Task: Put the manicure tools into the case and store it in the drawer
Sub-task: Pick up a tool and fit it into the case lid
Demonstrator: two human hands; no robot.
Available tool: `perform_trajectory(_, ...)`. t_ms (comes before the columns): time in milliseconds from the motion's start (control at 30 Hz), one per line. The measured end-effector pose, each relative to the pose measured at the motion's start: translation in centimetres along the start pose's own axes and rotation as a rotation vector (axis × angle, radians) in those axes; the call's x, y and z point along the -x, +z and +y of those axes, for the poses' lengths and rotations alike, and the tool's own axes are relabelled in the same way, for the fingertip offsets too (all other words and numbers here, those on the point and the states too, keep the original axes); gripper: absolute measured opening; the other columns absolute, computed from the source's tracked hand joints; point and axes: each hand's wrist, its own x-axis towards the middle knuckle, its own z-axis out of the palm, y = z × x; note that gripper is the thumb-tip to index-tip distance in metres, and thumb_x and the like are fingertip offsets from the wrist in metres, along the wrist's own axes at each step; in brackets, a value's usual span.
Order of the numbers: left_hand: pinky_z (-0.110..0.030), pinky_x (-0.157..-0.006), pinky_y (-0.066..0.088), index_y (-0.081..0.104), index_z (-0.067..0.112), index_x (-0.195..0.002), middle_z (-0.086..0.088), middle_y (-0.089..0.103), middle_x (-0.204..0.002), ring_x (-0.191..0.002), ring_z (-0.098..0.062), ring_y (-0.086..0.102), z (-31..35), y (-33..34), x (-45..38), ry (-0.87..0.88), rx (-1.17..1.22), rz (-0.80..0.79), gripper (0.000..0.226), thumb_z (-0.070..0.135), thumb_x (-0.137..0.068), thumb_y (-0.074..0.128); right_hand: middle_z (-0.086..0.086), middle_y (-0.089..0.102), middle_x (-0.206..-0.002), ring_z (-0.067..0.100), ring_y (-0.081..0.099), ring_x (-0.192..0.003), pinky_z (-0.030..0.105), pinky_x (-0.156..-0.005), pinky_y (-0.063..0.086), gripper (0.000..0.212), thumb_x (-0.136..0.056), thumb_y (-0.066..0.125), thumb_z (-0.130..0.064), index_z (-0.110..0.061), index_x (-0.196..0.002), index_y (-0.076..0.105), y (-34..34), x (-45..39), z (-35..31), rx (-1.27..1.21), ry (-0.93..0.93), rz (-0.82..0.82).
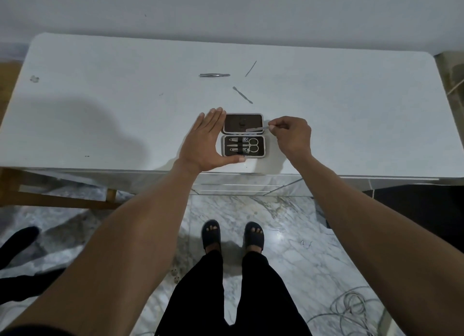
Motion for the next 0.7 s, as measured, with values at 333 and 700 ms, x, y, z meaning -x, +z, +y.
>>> perform_trajectory(333, -0.043, -0.133, 0.007, 0.02, 0.006, -0.165, -0.008, 0.02, -0.173, -0.162, -0.02, 0.013, -0.2, 0.1, -0.1, 0.01, 0.0, 0.018, 0.136, 0.098, -0.069, 0.049, -0.002, 0.075, -0.084, 0.009, 0.069, -0.079, 0.014, -0.075, 0.05, 0.011, -0.083, 0.07, -0.012, -0.015, -0.09, 0.078, 1.2, 0.3, -0.3, 0.026, -0.014, 0.001)
perform_trajectory(700, -0.044, -0.133, 0.009, 0.022, 0.006, -0.164, -0.009, 0.022, -0.172, -0.161, -0.021, 0.015, -0.3, 0.2, -0.2, 0.017, 0.001, 0.033, 0.135, 0.099, -0.069, 0.045, -0.005, 0.069, -0.079, 0.011, 0.062, -0.075, 0.022, -0.07, 0.047, 0.014, -0.084, 0.068, -0.016, -0.021, -0.092, 0.079, 1.7, 0.2, -1.1, 0.213, -0.065, -0.073)
